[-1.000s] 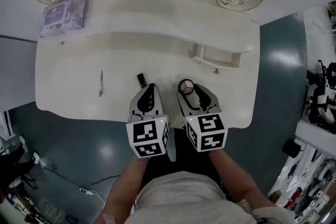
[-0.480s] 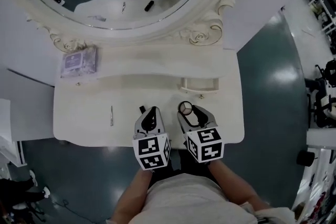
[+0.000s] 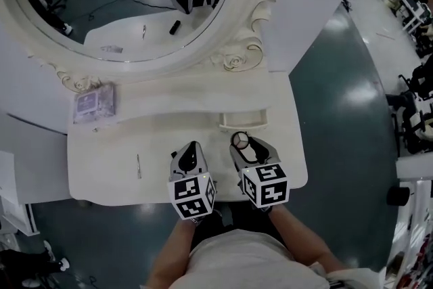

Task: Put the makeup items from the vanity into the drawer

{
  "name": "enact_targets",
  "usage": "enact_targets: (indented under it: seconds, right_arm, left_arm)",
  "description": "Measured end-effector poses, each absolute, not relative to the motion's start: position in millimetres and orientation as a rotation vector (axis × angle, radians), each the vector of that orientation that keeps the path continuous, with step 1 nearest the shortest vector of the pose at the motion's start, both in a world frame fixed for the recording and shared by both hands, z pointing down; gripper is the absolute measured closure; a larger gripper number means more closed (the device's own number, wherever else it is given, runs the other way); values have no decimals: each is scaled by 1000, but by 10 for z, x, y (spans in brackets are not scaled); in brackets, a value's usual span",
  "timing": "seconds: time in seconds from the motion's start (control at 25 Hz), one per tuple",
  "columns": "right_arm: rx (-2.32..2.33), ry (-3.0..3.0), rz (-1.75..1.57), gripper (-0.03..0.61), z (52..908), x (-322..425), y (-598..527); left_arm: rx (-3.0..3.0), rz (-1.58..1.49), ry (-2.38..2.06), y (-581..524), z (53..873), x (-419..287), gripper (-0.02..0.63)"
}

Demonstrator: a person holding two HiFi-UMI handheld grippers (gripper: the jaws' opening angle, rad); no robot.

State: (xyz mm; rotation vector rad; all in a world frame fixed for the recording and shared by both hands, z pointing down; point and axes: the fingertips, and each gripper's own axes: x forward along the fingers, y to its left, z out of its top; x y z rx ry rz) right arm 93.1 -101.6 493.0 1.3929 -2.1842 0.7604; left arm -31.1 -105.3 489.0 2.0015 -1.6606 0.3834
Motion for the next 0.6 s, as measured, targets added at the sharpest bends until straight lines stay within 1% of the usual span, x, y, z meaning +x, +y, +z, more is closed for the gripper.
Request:
enact_targets:
  seconds: [0.6]
  right_arm:
    - [1345, -2131, 829, 362, 5174, 1062, -1426]
  left_arm:
    - [1973, 443, -1600, -1312, 5131, -56, 609]
